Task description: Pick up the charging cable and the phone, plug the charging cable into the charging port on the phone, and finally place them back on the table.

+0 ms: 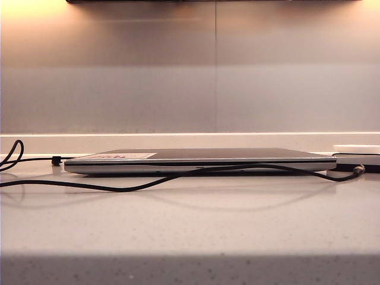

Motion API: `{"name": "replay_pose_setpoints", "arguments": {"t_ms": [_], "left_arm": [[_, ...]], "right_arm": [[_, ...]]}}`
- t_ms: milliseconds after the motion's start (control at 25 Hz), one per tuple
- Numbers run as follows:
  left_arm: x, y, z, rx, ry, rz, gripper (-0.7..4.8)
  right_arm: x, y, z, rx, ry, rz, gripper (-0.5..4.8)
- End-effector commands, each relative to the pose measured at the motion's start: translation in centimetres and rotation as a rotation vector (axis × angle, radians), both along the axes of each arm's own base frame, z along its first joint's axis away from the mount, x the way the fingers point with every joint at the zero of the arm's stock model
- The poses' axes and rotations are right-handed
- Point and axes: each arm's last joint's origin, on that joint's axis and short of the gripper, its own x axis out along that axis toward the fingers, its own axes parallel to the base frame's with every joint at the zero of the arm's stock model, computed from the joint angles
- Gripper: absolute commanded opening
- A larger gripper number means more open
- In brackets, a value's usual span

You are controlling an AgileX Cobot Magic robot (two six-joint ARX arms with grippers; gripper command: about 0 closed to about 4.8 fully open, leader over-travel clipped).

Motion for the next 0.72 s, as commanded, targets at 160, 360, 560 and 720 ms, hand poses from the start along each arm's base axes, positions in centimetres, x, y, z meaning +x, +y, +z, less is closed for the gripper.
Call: {"name": "replay_pose_setpoints", "arguments": {"t_ms": [160, 360, 560, 720], "left_arm": [[0.0, 0.0, 0.3, 0.004, -0.017, -0.004, -0.06], [0.0, 0.0, 0.3, 0.004, -0.017, -0.004, -0.06], [0.0, 0.0, 0.3, 0.004, -0.017, -0.004, -0.06], [0.0, 0.0, 0.3, 0.004, -0.017, -0.004, -0.06]], "right_arm": [[-1.4, 0.2, -2.4, -0.017, -0.112, -0.015, -0.01], [-2.0, 0.5, -4.0, -0.015, -0.155, -0.034, -0.01], [-2.1, 0.5, -4.6, -0.014, -0.174, -0.033, -0.01], [-2.1, 0.5, -4.6, -0.014, -0.179, -0.016, -0.01]]}}
